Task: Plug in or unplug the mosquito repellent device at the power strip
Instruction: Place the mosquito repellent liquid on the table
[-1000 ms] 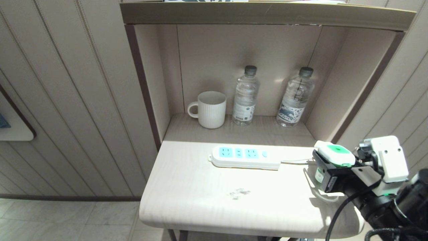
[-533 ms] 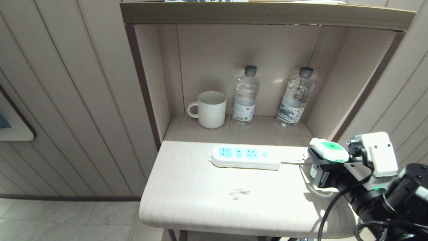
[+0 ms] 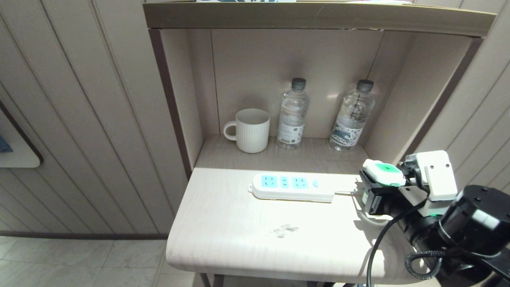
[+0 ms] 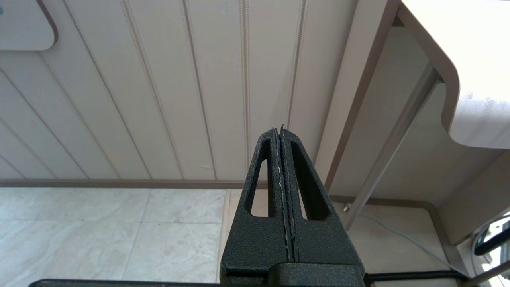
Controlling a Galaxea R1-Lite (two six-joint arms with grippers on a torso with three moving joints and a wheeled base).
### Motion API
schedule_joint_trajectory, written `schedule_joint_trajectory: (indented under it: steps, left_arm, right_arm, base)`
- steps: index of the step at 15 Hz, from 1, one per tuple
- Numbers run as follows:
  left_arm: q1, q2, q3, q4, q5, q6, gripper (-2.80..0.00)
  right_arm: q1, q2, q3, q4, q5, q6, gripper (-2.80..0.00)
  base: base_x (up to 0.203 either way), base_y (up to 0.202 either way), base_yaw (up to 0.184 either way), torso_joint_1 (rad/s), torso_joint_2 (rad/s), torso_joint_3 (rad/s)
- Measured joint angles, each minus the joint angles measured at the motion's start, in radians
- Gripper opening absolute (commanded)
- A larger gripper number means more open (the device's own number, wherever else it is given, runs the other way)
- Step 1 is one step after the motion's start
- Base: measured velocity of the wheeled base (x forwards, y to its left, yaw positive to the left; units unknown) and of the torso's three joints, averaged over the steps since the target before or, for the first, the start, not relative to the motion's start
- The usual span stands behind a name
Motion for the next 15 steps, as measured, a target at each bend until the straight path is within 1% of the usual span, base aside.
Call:
schedule_joint_trajectory:
  steps: [4,15]
  left_arm:
    - [0.0,0.0,0.0,0.0,0.0,0.0,-2.8]
    - [0.0,0.0,0.0,0.0,0.0,0.0,-2.8]
  right_arm:
    - [-0.008,0.027,-0.045,0.0,-0.013,0.003,-2.8]
    - [-0.001,0.073,-0.064,-0.001,-0.028,0.006,-2.8]
  base:
    - [0.0,0.0,0.0,0.0,0.0,0.0]
    - [0.0,0.0,0.0,0.0,0.0,0.0]
